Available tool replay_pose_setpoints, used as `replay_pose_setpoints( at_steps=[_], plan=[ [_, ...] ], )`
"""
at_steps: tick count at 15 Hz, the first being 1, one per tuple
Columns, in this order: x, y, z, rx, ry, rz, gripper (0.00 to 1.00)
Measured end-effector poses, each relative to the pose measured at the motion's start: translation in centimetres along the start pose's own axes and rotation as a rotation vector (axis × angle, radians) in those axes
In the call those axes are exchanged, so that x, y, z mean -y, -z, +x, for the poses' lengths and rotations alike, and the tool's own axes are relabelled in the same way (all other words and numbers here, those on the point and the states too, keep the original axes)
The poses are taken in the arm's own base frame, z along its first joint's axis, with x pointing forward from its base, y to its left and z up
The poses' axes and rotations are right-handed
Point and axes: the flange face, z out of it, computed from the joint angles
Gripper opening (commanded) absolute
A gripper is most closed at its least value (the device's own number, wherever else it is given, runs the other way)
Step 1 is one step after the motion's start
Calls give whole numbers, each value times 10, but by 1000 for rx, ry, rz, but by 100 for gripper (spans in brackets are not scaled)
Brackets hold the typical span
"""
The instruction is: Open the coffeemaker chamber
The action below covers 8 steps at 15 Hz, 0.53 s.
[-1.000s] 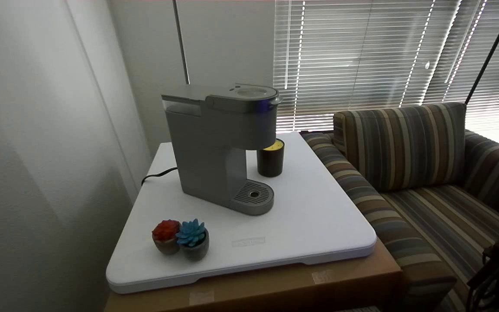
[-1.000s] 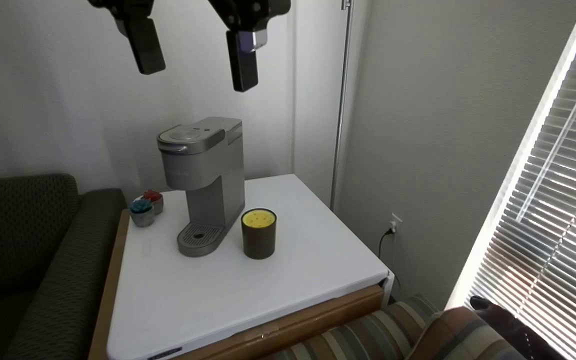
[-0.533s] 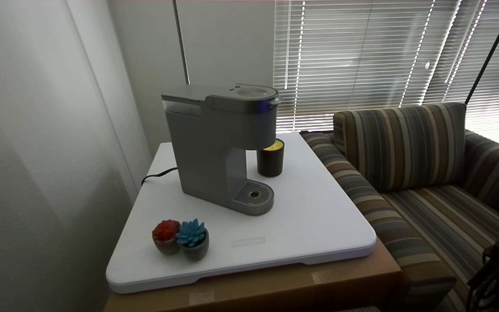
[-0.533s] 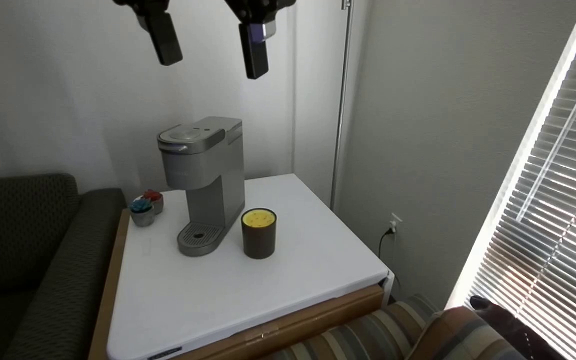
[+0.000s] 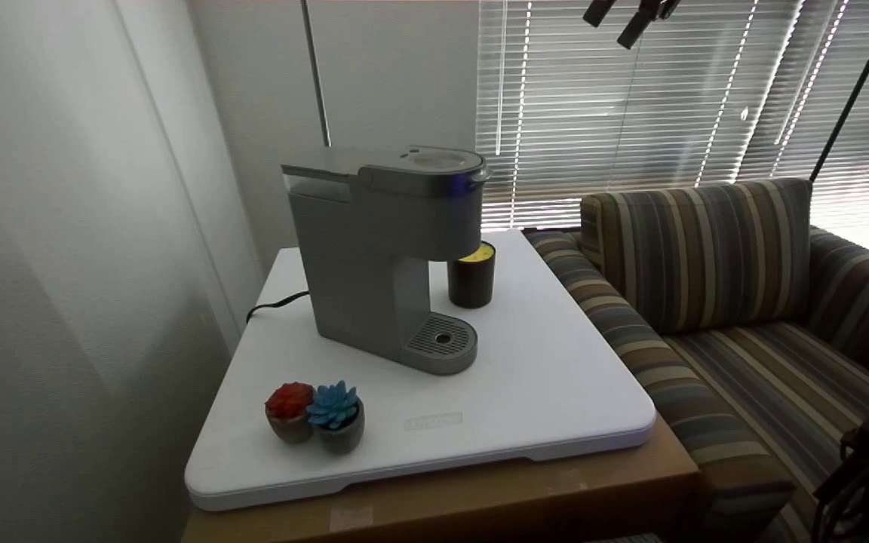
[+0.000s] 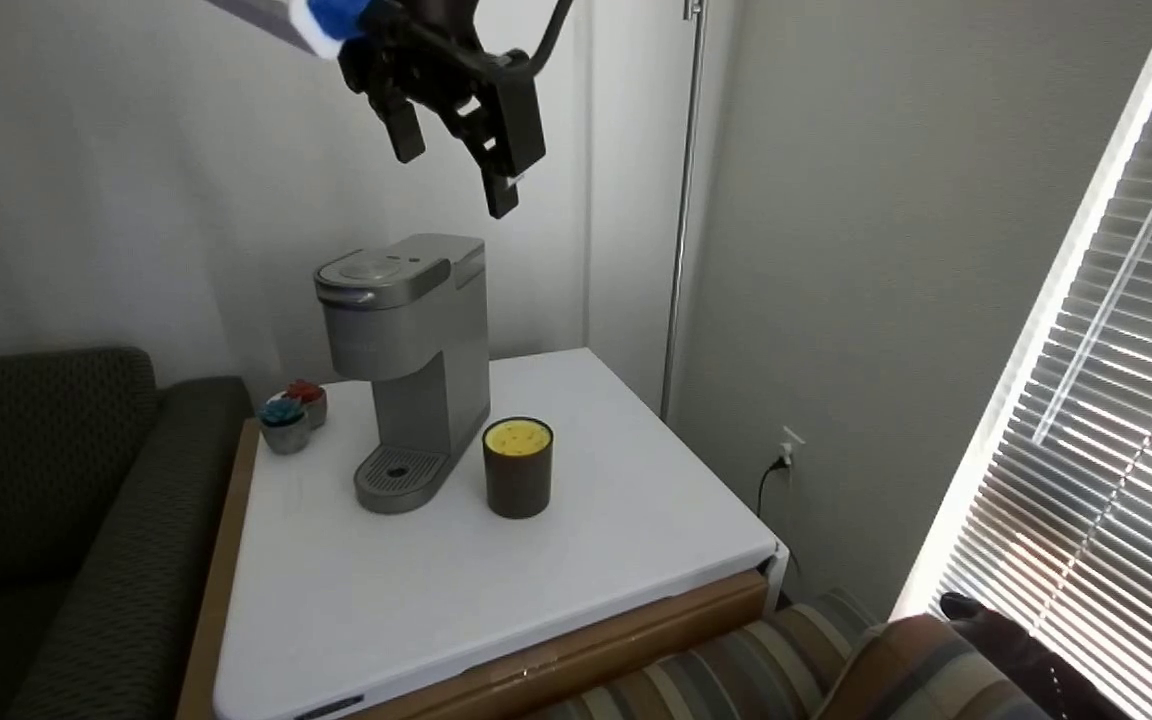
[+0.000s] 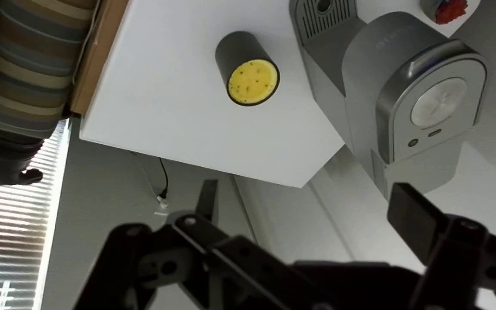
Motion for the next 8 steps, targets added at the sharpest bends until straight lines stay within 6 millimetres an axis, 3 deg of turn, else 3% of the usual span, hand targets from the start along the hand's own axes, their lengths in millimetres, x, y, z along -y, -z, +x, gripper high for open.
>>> replay_pose_setpoints(
  at_steps=[5, 8],
  plan=[
    [1, -4, 3, 3, -3, -3, 100],
    [15, -16, -4, 60, 16, 26, 100]
  ],
)
